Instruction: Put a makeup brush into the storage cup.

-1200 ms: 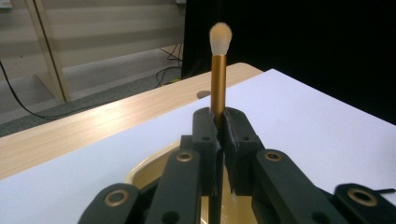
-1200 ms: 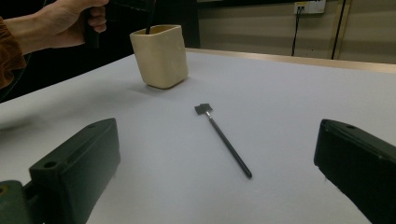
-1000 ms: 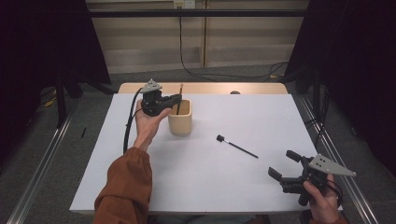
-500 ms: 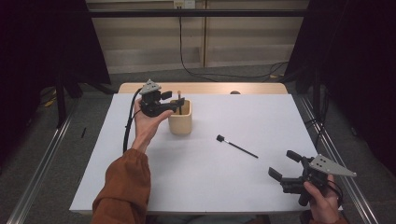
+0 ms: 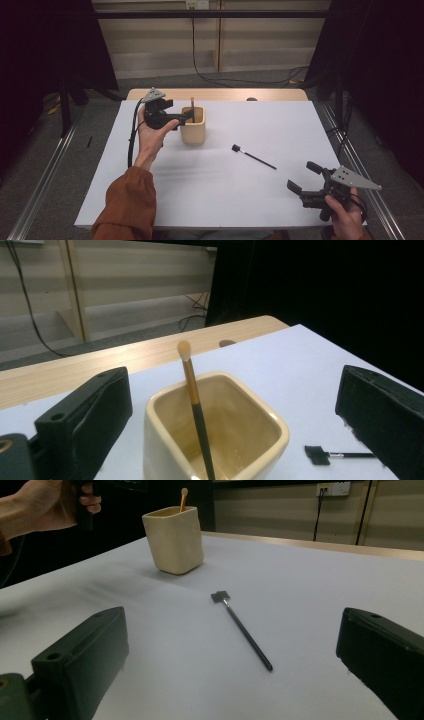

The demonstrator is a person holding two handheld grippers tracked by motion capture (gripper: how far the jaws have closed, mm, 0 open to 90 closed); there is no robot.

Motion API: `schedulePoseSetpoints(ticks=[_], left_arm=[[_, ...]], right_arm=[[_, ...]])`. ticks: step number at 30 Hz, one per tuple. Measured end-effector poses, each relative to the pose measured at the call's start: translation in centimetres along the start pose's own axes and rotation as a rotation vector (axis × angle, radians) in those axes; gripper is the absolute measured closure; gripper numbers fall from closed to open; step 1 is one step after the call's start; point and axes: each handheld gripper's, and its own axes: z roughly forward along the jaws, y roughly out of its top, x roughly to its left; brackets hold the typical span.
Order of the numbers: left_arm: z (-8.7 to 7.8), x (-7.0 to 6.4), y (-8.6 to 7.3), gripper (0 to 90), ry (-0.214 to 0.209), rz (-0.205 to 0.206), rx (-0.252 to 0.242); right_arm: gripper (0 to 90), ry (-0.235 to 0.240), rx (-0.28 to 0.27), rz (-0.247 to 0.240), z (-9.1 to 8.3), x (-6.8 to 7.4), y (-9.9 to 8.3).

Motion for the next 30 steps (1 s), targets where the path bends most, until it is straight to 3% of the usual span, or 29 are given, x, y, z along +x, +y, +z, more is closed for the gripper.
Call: schedulePoseSetpoints(ticks=[4,7,10,13,25,30], left_arm=[[-1.0,-0.1,-0.1,1.6,0.013,0.015,0.0],[-1.8,-0.2,-0.3,1.6,0.023,0.058,-0.015],[-2.3,-0.5,-0.6,1.6,0.032,0.063,-0.018],[-2.6,-0.6,-1.1,1.5,0.021,0.037,-0.007],[-5.0,-1.6,-2.3,1.6,0.036,0.082,-0.019],[-6.5,-1.6,-2.7,1.8,0.043,0.057,-0.04]], right_arm=[[0.0,-0.002,-0.002,0.0,0.0,0.0,0.0],[0.0,-0.002,0.002,-0.004,0.0,0.1,0.0],[0.0,-0.003,0.002,-0.002,0.0,0.0,0.0],[0.0,-0.007,0.0,-0.001,0.0,0.0,0.0],[0.0,-0.006,0.002,-0.005,0.0,0.1,0.1],[0.0,-0.005,0.004,-0.006,0.0,0.2,0.1]])
